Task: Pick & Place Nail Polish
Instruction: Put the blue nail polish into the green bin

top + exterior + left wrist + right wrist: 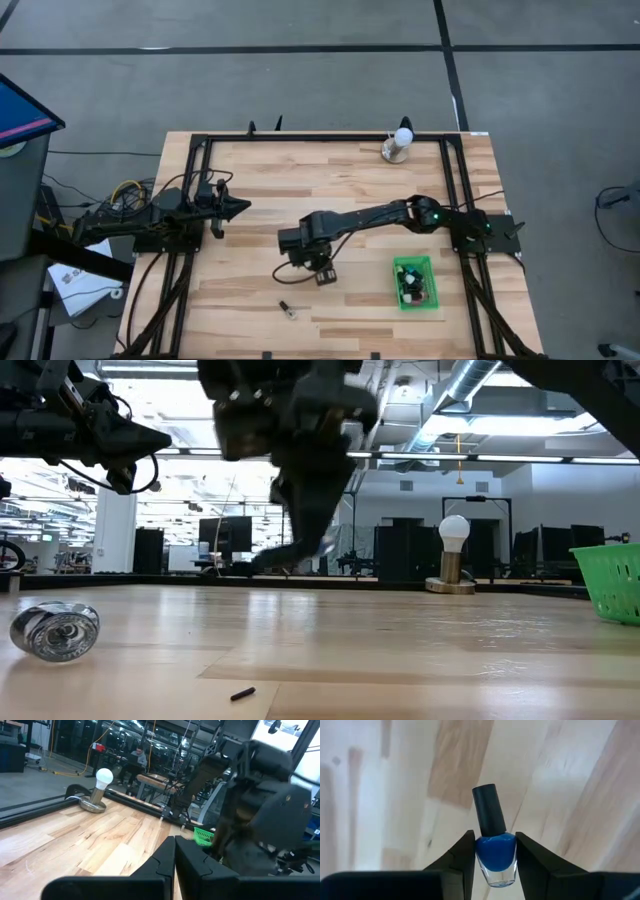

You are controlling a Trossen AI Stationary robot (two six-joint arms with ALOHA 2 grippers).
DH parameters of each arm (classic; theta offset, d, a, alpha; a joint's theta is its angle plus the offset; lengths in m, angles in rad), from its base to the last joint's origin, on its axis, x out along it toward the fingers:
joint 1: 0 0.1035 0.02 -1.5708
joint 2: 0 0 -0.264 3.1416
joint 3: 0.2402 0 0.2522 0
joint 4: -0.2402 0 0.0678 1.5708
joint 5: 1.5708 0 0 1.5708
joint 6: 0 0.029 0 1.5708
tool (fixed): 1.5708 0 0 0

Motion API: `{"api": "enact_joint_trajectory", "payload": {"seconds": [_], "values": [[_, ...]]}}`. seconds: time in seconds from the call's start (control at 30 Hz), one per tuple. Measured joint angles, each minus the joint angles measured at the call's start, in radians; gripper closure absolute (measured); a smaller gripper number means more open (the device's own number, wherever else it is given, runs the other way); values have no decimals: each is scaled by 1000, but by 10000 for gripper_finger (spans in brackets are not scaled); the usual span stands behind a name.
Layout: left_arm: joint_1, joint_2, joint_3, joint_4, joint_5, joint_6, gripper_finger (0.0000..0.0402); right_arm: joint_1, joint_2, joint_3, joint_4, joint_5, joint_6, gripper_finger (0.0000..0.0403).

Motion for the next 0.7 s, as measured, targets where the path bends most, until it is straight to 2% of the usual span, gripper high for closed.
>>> {"api": "enact_joint_trajectory", "payload": {"seconds": [0.4, 0.7], "values": [[0, 0, 0, 0, 0, 0, 399, 73, -135, 2, -189, -3, 108, 301], [0, 0, 0, 0, 0, 0, 399, 168, -280, -20, -276, 125, 260, 300]]}}
